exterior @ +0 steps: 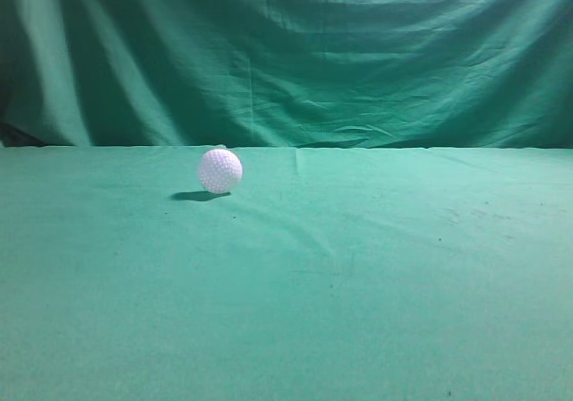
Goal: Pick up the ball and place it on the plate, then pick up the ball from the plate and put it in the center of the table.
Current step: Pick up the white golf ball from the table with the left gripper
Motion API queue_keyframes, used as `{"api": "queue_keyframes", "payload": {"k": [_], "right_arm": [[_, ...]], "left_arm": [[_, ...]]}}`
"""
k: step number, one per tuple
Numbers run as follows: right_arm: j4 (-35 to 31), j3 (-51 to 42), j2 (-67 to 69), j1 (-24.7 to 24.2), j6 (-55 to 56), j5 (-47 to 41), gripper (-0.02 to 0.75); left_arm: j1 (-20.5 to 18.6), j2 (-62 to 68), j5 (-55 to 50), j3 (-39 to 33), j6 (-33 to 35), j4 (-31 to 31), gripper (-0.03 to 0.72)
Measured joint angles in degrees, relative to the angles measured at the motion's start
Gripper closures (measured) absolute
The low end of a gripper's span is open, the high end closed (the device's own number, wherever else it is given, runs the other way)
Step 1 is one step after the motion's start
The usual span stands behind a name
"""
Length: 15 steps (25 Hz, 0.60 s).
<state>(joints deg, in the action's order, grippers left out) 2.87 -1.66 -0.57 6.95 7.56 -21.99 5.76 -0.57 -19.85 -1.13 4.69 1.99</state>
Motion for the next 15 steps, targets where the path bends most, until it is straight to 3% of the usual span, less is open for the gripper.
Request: {"api": "queue_keyframes", "payload": {"k": [15], "right_arm": [[0.0, 0.0, 0.0, 0.0, 0.0, 0.0, 0.689]], "left_arm": [[0.0, 0.0, 0.0, 0.0, 0.0, 0.0, 0.688]]}}
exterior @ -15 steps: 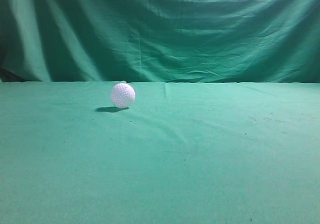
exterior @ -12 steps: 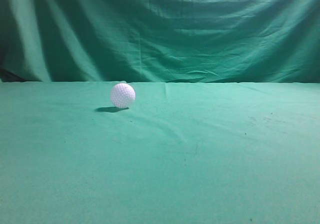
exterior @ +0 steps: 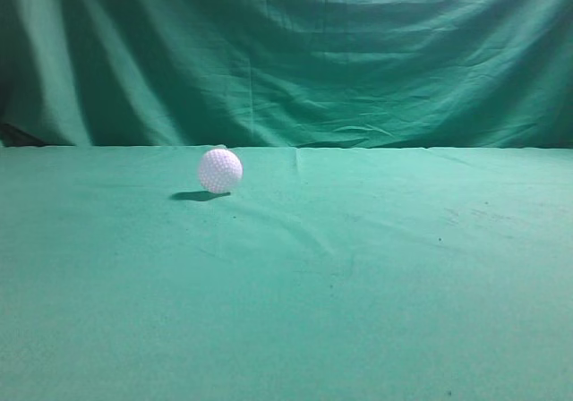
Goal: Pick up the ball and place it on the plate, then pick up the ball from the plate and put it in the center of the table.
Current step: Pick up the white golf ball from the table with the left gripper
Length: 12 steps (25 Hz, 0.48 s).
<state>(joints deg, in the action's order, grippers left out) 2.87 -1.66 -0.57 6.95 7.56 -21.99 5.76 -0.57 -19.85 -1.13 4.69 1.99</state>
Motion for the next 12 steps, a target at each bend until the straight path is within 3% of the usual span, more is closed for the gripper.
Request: {"api": "queue_keyframes", "payload": {"k": [12], "right_arm": [[0.0, 0.0, 0.0, 0.0, 0.0, 0.0, 0.689]], "left_arm": [[0.0, 0.0, 1.3, -0.1, 0.1, -1.2, 0.688]]}}
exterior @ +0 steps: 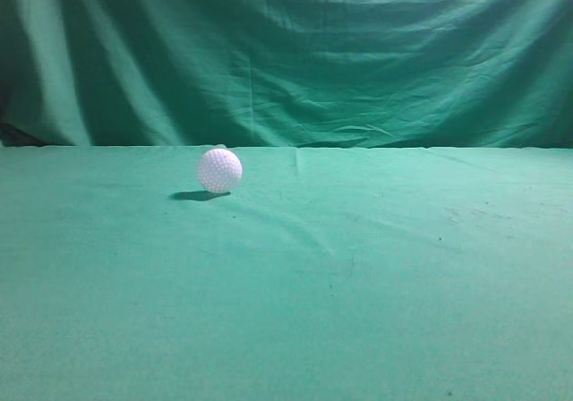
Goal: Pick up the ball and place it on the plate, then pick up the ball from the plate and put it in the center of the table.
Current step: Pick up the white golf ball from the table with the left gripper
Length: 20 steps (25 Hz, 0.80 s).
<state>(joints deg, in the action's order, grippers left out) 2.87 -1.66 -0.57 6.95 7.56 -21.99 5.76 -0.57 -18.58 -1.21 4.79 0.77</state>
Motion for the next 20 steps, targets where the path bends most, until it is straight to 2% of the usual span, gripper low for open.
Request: {"api": "queue_keyframes", "payload": {"k": [5, 11, 14, 16, 20], "right_arm": [[0.0, 0.0, 0.0, 0.0, 0.0, 0.0, 0.689], [0.0, 0.0, 0.0, 0.0, 0.0, 0.0, 0.689], [0.0, 0.0, 0.0, 0.0, 0.0, 0.0, 0.689], [0.0, 0.0, 0.0, 0.0, 0.0, 0.0, 0.689], [0.0, 0.0, 0.0, 0.0, 0.0, 0.0, 0.689]], "left_arm": [[0.0, 0.0, 9.6, 0.0, 0.0, 6.0, 0.688], [0.0, 0.0, 20.3, 0.0, 1.8, 3.0, 0.688], [0.0, 0.0, 27.6, 0.0, -1.8, 2.8, 0.688], [0.0, -0.1, 27.3, 0.2, -6.1, 2.0, 0.688], [0.0, 2.4, 16.3, 6.4, -9.6, 1.4, 0.688]]}}
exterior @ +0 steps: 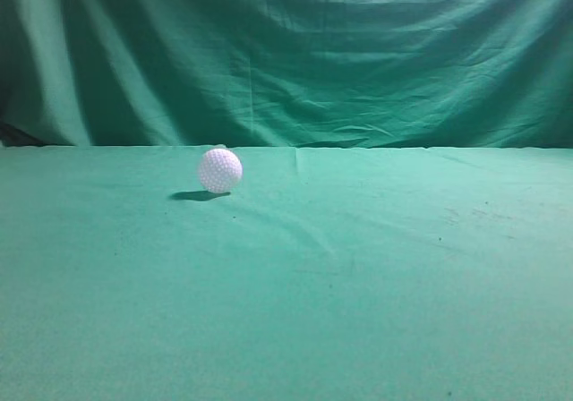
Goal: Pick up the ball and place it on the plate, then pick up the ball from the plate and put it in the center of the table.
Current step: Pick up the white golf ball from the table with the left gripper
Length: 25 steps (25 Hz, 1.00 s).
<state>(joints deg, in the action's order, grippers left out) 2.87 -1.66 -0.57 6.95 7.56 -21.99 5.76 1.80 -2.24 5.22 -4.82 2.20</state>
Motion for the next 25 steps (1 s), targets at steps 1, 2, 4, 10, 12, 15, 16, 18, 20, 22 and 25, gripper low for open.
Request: {"api": "queue_keyframes", "payload": {"k": [1, 2, 4, 10, 12, 15, 16, 18, 20, 22, 25], "right_arm": [[0.0, 0.0, 0.0, 0.0, 0.0, 0.0, 0.689], [0.0, 0.0, 0.0, 0.0, 0.0, 0.0, 0.689], [0.0, 0.0, 0.0, 0.0, 0.0, 0.0, 0.689], [0.0, 0.0, 0.0, 0.0, 0.0, 0.0, 0.689], [0.0, 0.0, 0.0, 0.0, 0.0, 0.0, 0.689], [0.0, 0.0, 0.0, 0.0, 0.0, 0.0, 0.689], [0.0, 0.0, 0.0, 0.0, 0.0, 0.0, 0.689], [0.0, 0.0, 0.0, 0.0, 0.0, 0.0, 0.689], [0.0, 0.0, 0.0, 0.0, 0.0, 0.0, 0.689], [0.0, 0.0, 0.0, 0.0, 0.0, 0.0, 0.689], [0.0, 0.0, 0.0, 0.0, 0.0, 0.0, 0.689]], "left_arm": [[0.0, 1.8, -2.5, 2.1, -0.3, 0.7, 0.688], [0.0, 3.6, -4.9, 3.7, -0.5, 1.7, 0.688], [0.0, 8.2, -9.1, 7.1, -0.8, 3.7, 0.688], [0.0, 19.3, -16.5, 11.3, -0.3, 7.7, 0.688], [0.0, 21.6, -15.6, 11.3, -0.2, 10.8, 0.688], [0.0, 24.0, -15.1, 12.2, 1.9, 13.4, 0.688], [0.0, 24.9, -16.2, 13.1, 5.0, 13.9, 0.688], [0.0, 28.0, -20.3, 16.8, 13.7, 16.7, 0.688], [0.0, 31.9, -26.4, 21.2, 24.0, 21.0, 0.688], [0.1, 36.9, -31.2, 25.9, 31.8, 26.8, 0.688], [2.1, 44.3, -34.6, 31.5, 38.4, 31.1, 0.688]]}}
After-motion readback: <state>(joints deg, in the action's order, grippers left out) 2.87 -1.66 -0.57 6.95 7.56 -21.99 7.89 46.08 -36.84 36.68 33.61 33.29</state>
